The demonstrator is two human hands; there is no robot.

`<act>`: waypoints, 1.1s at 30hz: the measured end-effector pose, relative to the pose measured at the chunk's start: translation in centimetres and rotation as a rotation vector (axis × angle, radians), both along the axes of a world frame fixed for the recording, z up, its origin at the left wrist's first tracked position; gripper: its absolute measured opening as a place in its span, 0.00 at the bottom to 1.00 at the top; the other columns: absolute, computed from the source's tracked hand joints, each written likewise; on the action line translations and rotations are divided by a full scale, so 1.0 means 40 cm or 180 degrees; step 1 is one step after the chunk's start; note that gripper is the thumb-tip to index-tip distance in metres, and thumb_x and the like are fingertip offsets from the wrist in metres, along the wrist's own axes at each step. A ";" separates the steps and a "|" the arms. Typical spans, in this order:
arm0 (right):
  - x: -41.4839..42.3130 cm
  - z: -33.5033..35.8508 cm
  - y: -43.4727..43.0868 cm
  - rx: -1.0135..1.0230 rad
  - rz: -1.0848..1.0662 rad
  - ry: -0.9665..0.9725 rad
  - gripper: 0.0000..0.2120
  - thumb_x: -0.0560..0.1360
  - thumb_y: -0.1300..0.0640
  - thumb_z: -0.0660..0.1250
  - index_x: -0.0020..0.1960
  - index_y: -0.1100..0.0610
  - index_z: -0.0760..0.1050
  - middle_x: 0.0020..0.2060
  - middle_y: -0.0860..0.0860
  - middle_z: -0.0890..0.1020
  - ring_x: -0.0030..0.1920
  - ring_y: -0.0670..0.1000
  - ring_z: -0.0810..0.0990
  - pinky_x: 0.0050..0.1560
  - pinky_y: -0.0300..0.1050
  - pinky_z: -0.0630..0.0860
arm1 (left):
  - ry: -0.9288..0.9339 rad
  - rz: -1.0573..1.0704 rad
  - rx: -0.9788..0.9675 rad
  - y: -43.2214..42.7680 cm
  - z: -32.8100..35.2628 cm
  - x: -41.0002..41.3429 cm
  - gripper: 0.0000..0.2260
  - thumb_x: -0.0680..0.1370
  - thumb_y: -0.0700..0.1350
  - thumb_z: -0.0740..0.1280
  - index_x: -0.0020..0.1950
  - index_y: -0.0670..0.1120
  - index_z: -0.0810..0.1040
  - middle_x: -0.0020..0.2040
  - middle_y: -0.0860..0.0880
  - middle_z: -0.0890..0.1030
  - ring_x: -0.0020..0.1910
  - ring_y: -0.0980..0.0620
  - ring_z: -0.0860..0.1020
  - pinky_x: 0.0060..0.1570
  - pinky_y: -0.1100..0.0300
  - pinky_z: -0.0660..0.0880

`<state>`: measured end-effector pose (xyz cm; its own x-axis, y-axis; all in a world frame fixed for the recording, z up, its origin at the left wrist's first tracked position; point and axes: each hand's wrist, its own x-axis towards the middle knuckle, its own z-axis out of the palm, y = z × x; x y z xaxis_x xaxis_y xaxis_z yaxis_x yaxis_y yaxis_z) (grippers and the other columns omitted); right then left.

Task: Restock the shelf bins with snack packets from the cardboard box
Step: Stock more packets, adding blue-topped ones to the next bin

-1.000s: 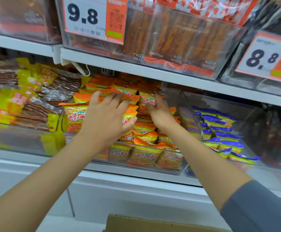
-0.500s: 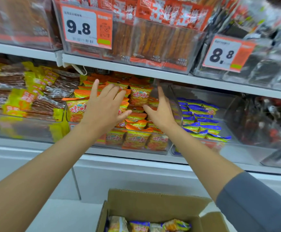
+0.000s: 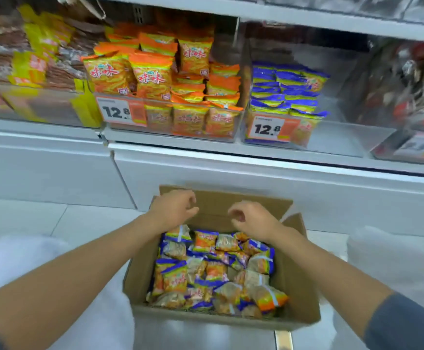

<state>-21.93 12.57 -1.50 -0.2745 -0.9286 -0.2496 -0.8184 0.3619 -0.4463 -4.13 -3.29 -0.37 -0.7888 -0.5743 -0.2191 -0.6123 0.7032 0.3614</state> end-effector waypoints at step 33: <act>0.116 -0.196 -0.004 -0.0271 -0.0730 -0.2327 0.40 0.65 0.54 0.81 0.70 0.46 0.63 0.63 0.44 0.70 0.57 0.46 0.77 0.55 0.44 0.78 | 0.0534 0.0993 0.2394 0.100 -0.157 0.074 0.09 0.79 0.47 0.66 0.53 0.42 0.80 0.52 0.48 0.83 0.50 0.51 0.81 0.55 0.57 0.77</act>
<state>-17.30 12.40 -9.32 -0.2550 -0.8926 -0.3719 -0.2133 0.4270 -0.8787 -1.17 0.70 -6.66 -0.6739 -0.5193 -0.5256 -0.6353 0.0442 0.7710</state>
